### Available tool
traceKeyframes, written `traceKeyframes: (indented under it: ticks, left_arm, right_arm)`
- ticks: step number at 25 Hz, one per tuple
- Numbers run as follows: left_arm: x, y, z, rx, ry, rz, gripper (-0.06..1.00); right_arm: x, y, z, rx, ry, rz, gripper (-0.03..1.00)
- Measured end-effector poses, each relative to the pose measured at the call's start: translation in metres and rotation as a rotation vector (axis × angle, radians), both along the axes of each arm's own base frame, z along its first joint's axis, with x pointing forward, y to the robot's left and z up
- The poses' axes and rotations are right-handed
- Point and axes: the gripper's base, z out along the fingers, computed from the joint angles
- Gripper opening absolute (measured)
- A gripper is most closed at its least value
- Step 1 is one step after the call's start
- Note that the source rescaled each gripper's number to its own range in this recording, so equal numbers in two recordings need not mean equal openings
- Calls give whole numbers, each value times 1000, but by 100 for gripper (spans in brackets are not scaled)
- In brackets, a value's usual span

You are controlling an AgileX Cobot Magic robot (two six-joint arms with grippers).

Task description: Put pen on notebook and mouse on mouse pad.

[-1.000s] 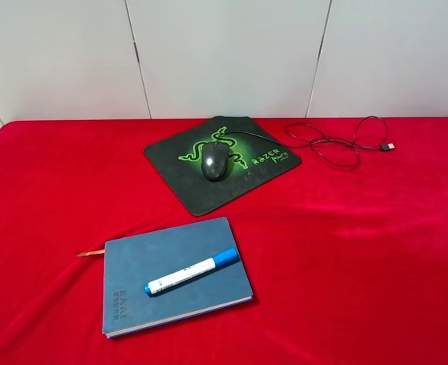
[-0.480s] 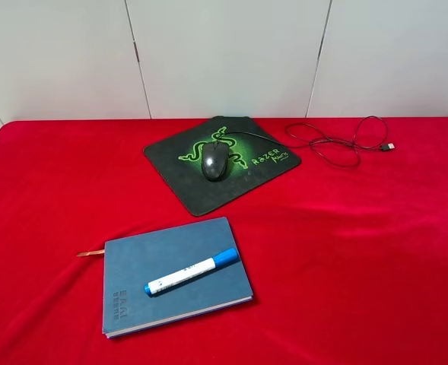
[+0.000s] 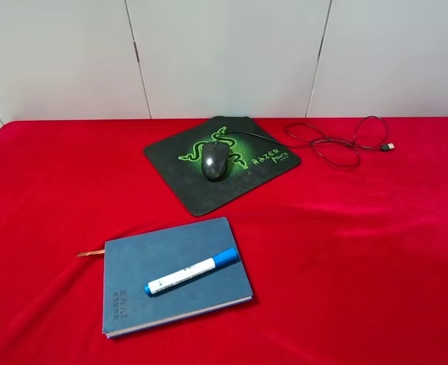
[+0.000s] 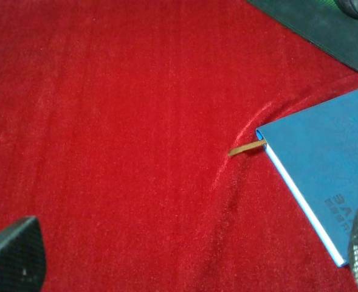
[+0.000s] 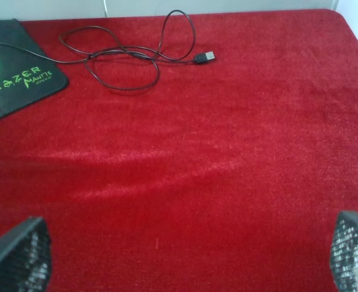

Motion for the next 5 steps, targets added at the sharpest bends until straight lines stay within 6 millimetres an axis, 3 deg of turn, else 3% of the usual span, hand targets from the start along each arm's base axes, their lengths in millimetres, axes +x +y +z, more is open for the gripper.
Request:
traceKeyframes:
  ticks: [5]
  left_arm:
    - [0, 0, 0, 0, 0, 0, 100]
  right_arm:
    - [0, 0, 0, 0, 0, 0, 100]
